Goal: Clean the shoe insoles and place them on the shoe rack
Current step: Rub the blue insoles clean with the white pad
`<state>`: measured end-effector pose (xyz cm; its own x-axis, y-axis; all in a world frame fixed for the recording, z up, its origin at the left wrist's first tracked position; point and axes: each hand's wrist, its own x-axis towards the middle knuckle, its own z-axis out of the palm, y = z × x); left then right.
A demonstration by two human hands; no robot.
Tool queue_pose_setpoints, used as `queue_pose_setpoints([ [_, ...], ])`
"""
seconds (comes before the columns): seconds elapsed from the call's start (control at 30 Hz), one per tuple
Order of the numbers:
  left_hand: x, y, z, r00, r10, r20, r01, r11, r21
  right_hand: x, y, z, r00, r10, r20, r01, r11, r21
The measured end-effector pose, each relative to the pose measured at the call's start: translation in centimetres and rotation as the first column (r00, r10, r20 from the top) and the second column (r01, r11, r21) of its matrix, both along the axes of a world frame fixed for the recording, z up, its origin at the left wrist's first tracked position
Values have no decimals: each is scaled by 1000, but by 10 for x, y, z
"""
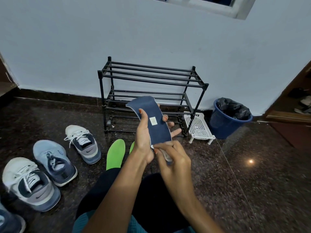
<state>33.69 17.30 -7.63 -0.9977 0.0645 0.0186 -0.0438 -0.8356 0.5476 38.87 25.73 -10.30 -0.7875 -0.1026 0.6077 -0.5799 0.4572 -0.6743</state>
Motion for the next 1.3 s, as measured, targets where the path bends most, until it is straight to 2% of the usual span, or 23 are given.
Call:
queue_pose_setpoints([
  [0.13,1,1,0,999,-43,-6,42,996,-81,-13,-2,6,998,-59,-14,60,995,83],
  [0.27,-1,1,-5,992,-127,22,129,981,-142,-28,-5,19,994,-107,-10,107,992,67],
  [0.43,-1,0,-5,991,-133,9,133,983,-130,-22,-6,15,997,-75,-17,76,995,67],
  [0.6,1,2,-1,996,-91,11,91,996,-23,-7,0,6,997,-65,-48,70,991,114],
  [0.67,2,2,0,993,-110,46,113,992,-60,-9,0,10,994,-84,-73,94,986,138],
  [0.77,6,4,2,985,-142,95,160,962,-221,-22,-1,21,988,-127,-88,139,980,144],
  [0.83,6,3,-2,980,-156,125,185,948,-261,-29,-4,26,988,-133,-74,141,981,130],
  [0.93,2,-1,-6,975,-156,157,188,959,-213,-26,-6,21,992,-100,-73,109,986,127],
  [1.07,2,-1,-5,985,-148,91,161,974,-162,-13,0,9,994,-52,-92,65,987,144],
  [1.17,0,1,-4,991,-101,89,109,990,-86,-7,6,5,994,-35,-107,54,982,179],
  [1.3,-1,1,-3,990,-115,88,118,993,-28,-2,12,1,994,5,-113,20,975,223],
])
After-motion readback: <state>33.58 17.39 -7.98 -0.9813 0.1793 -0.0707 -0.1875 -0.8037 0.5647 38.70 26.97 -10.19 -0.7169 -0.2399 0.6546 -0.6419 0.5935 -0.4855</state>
